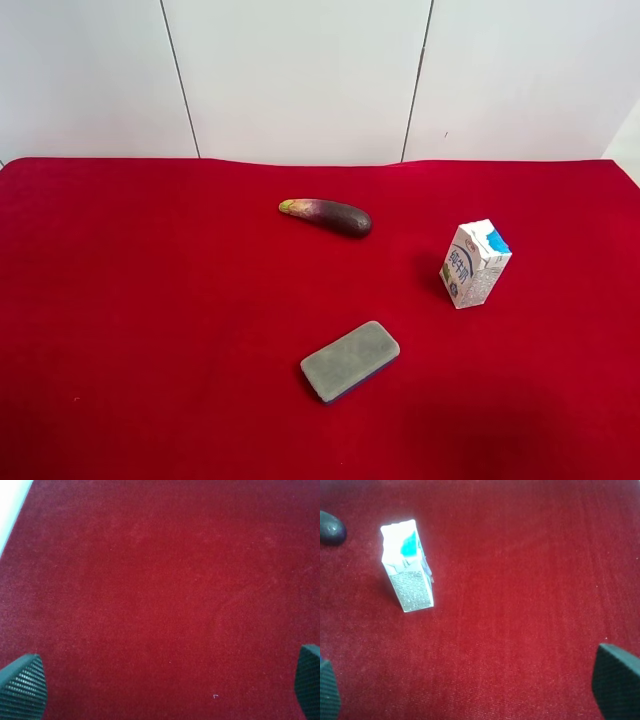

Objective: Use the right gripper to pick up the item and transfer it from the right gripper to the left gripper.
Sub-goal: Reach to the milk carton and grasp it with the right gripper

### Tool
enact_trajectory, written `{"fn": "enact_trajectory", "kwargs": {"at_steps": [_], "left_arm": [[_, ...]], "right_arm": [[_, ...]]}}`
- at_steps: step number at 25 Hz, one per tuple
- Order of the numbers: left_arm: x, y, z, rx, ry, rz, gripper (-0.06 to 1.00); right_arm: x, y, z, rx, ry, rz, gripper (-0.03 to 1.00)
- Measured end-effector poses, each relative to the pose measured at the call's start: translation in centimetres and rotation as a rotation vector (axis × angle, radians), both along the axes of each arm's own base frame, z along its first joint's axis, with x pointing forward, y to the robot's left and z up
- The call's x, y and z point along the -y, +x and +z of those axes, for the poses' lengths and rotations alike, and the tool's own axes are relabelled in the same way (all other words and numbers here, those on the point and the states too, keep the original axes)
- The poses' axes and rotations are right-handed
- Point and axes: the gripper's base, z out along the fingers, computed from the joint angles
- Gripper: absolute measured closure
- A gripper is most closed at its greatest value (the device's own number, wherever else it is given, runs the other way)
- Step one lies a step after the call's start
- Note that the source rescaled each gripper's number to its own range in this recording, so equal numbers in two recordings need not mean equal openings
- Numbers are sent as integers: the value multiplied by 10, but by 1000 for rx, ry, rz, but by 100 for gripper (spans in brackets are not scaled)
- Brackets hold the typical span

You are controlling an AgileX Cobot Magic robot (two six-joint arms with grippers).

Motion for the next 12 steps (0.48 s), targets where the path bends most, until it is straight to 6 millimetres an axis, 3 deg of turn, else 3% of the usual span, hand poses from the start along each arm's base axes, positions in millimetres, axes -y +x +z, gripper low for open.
{"fn": "enact_trajectory", "kwargs": {"at_steps": [12], "left_arm": [[0,0,0,0,0,0,-6]], "right_arm": [[0,0,0,0,0,0,-3]]}}
